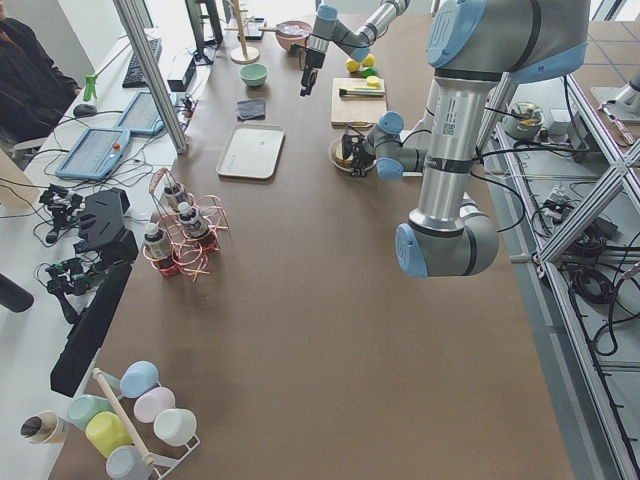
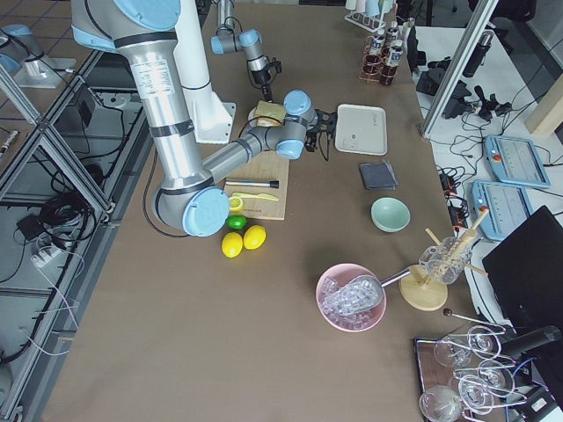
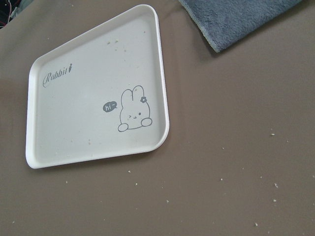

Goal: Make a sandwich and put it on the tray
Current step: 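Grasp the white plate rim with the left gripper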

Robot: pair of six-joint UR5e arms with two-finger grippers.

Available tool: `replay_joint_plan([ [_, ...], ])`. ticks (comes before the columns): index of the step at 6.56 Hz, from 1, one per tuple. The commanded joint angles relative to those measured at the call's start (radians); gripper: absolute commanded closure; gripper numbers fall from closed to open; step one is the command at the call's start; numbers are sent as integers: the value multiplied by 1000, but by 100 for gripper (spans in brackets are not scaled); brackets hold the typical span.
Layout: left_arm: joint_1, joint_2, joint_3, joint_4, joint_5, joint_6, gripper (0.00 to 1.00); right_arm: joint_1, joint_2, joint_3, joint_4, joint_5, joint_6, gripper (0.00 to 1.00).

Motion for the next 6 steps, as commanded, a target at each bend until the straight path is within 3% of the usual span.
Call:
replay_joint_plan([
  [1,0,2,-6,2,-1,0,100,0,0,0,1,0,0,0],
  [2,-13,4,-23,9,-8,8,100,0,0,0,3,0,0,0],
  [4,-99,2,-46,17,-169,10,100,0,-1,0,5,0,-2,0],
  [6,-194,-12,-49,20,-252,8,100,14,-8,0,5,9,-5,0],
])
